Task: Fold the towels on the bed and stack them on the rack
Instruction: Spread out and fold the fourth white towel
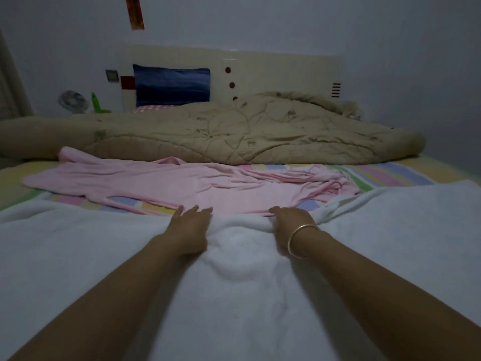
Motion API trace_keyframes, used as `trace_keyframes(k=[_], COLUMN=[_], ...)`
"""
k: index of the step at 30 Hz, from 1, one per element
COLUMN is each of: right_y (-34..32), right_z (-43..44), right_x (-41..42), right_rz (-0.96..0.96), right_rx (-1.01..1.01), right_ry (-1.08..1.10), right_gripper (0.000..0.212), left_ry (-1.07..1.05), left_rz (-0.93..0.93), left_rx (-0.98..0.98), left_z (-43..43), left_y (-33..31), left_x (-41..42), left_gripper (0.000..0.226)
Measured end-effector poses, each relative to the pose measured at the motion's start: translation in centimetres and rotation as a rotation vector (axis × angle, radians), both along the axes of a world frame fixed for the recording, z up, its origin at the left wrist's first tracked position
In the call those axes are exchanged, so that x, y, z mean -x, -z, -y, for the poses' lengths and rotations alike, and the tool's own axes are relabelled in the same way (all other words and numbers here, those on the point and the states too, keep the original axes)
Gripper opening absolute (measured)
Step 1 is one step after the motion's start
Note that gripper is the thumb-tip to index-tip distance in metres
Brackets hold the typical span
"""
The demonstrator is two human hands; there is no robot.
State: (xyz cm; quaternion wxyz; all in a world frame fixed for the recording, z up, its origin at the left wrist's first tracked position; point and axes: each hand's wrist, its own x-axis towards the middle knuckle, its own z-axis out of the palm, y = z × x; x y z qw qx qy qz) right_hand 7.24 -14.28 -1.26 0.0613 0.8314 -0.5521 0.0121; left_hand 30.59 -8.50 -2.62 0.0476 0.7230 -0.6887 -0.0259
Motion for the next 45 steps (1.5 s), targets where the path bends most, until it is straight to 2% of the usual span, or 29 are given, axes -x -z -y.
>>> trace_keyframes(k=[3, 4, 7, 9, 10, 11, 13, 15, 16, 19, 21, 25, 27, 30, 34, 36, 39, 43, 45], right_y=[0.3, 0.2, -0.2, -0.4, -0.4, -0.5, -0.8, -1.1, -1.2, -1.4, -1.3, -2.2, -2.8, -2.9, -3.1, -3.1, -3.2, -3.2, -2.6], right_z=[-0.9, -1.3, -2.6, -3.6, -3.8, -3.8, -3.1, -2.4, -2.2, -2.0, -1.7, -1.8, -1.9, -1.4, -0.5, 0.3, 2.0, 4.8, 5.8], right_x=[0.5, 0.8, 1.6, 2.2, 2.4, 2.7, 2.8, 2.9, 2.9, 2.9, 2.7, 2.3, 2.3, 2.0, 1.2, 0.6, -0.6, -3.7, -5.7], right_rz=[-0.028, -0.03, -0.032, -0.008, 0.025, 0.083, 0.204, 0.153, 0.092, -0.056, -0.137, -0.175, -0.15, -0.116, 0.017, 0.119, 0.36, 0.804, 0.933], right_rx=[0.171, 0.206, 0.256, 0.232, 0.177, 0.089, -0.077, -0.111, -0.128, -0.201, -0.212, -0.252, -0.251, -0.212, -0.07, -0.039, -0.019, -0.027, -0.059], right_ry=[-0.081, -0.096, -0.149, -0.182, -0.167, -0.121, 0.005, 0.054, 0.048, 0.032, 0.044, 0.111, 0.141, 0.184, 0.237, 0.242, 0.26, 0.226, 0.198], right_gripper=[0.047, 0.039, 0.028, 0.035, 0.045, 0.054, 0.056, 0.041, 0.033, 0.035, 0.033, 0.016, 0.016, 0.026, 0.038, 0.036, 0.032, 0.019, 0.023], left_ry=[0.009, 0.038, 0.17, 0.288, 0.32, 0.305, 0.191, 0.048, 0.007, 0.004, 0.015, 0.023, 0.002, -0.028, -0.016, -0.016, -0.113, -0.188, -0.238], left_rz=[-0.132, -0.113, 0.023, 0.076, 0.042, -0.049, -0.335, -0.524, -0.525, -0.266, -0.166, 0.041, 0.088, 0.024, -0.072, -0.248, -0.508, -0.461, -0.586], left_rx=[0.115, 0.16, 0.244, 0.259, 0.249, 0.239, 0.248, 0.231, 0.191, 0.016, -0.071, -0.145, -0.159, -0.18, -0.214, -0.288, -0.278, -0.362, -0.49], left_z=[-0.3, -0.6, -1.4, -2.1, -2.4, -2.8, -3.1, -2.9, -2.8, -2.7, -2.7, -2.5, -2.3, -2.1, -1.5, -1.4, -1.2, 0.5, 1.2], left_y=[0.5, 0.3, 0.1, 0.1, 0.2, 0.1, -0.3, -0.8, -1.0, -1.3, -1.7, -3.1, -3.4, -3.5, -3.9, -4.0, -3.7, -3.0, -3.6], left_x=[-1.2, -1.3, -1.4, -1.4, -1.5, -1.7, -1.9, -2.2, -2.3, -2.7, -2.5, -1.9, -1.7, -2.0, -2.7, -3.0, -3.3, -3.3, -3.5], left_gripper=[0.022, 0.012, 0.031, 0.035, 0.033, 0.031, 0.027, 0.021, 0.019, 0.021, 0.023, 0.032, 0.029, 0.031, 0.036, 0.039, 0.048, 0.043, 0.038])
